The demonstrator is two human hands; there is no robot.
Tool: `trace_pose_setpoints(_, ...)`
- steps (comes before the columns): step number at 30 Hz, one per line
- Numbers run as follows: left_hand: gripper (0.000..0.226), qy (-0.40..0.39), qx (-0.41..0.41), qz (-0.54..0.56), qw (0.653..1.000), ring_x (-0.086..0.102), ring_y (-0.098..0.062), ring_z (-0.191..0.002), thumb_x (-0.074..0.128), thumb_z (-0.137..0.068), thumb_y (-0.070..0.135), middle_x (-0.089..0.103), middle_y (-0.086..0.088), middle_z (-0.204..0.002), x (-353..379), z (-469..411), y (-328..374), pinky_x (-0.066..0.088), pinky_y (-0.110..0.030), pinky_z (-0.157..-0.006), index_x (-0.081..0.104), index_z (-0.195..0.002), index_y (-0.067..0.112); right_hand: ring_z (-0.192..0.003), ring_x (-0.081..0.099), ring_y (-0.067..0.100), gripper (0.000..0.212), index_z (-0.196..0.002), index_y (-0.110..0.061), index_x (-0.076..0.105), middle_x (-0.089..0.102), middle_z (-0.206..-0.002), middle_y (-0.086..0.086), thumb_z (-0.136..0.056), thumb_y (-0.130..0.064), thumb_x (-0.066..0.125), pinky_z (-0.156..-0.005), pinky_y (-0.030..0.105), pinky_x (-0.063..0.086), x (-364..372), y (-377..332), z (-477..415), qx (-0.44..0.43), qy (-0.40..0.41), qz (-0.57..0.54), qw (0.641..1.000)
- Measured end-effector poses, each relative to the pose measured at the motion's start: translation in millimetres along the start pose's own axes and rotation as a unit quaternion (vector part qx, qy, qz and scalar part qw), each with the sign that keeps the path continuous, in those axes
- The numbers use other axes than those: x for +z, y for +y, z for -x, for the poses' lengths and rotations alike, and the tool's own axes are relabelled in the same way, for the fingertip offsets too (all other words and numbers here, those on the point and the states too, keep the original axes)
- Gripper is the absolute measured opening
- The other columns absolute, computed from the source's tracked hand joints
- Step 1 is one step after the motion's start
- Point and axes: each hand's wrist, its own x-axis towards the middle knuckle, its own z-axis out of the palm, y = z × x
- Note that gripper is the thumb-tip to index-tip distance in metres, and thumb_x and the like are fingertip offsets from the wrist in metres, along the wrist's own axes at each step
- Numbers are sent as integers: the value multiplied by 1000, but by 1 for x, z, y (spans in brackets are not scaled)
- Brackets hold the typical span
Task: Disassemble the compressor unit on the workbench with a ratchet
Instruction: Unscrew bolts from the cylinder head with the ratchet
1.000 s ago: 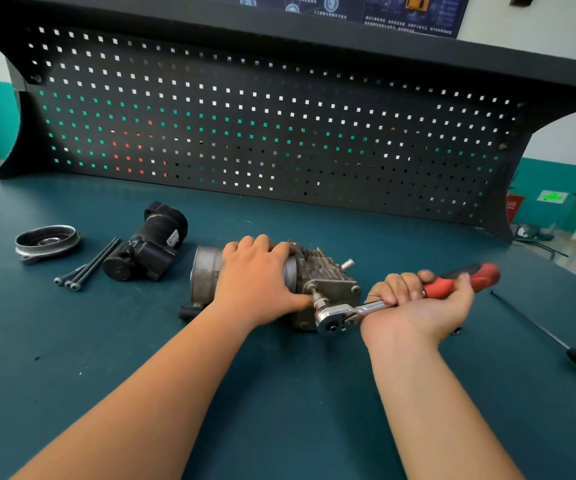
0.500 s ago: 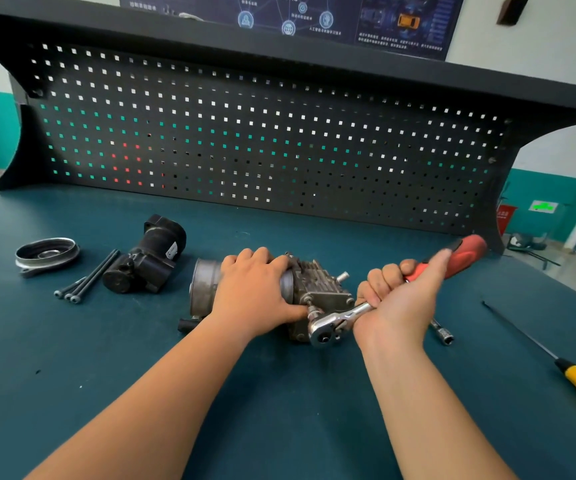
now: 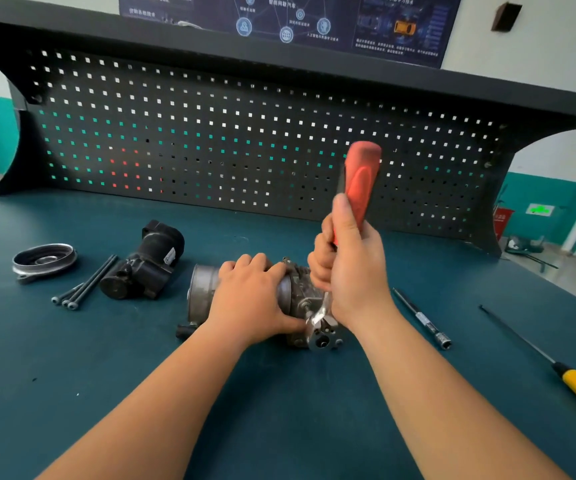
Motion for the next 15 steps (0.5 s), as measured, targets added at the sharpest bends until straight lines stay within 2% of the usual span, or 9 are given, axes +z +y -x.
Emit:
trace_pose_setpoints(3,88,1,7,3,1000,42,-18,-97,32,-47,79,36,8,-91,-1,1,-2,26,-33,-84,50,-119,32,-29,23,4,39,-63,-14,34,29,-37,-10,-74,-45,54,-33,11,21,10,2,-2,8,-75,51,996)
trace_pose_setpoints(5,91,-3,11,8,1000,42,-19,-100,33,-47,80,43,7,-97,-1,2,-3,26,-33,-86,48,-124,33,-30,22,4,38,-63,-15,34,28,-38,-10,-74,-45,54,-33,11,20,9,2,-3,6,-68,42,997)
trace_pose_setpoints(8,96,-19,8,9,1000,41,-18,-108,42,-50,82,47,6,-113,-2,2,-2,24,-32,-93,40,-135,36,-31,19,4,39,-62,-18,34,24,-39,-11,-74,-50,52,-33,12,17,-9,3,2,-6,58,-72,996)
trace_pose_setpoints(10,96,-33,10,4,999,40,-17,-114,48,-55,80,45,7,-121,-3,3,-3,23,-32,-98,34,-140,36,-33,17,5,42,-62,-20,33,21,-42,-11,-87,-50,48,-33,15,13,-27,8,6,7,177,-177,968)
trace_pose_setpoints(12,92,-51,33,22,998,37,-16,-121,56,-63,73,42,8,-129,-8,5,-5,21,-31,-103,30,-142,35,-37,16,7,45,-61,-21,34,20,-45,-9,-94,-51,41,-33,19,13,-40,13,11,25,260,-250,932)
trace_pose_setpoints(14,77,-63,53,120,989,37,-13,-123,66,-73,54,42,8,-130,-17,11,-3,23,-27,-105,35,-140,32,-38,16,9,46,-61,-21,35,20,-47,-8,-93,-52,40,-34,20,14,-45,16,15,33,289,-283,914)
trace_pose_setpoints(15,63,-42,48,202,977,43,-7,-118,69,-76,42,47,9,-123,-20,16,0,28,-20,-101,45,-132,30,-38,16,9,46,-61,-21,36,20,-46,-8,-93,-52,40,-34,20,14,-44,18,16,29,290,-285,913)
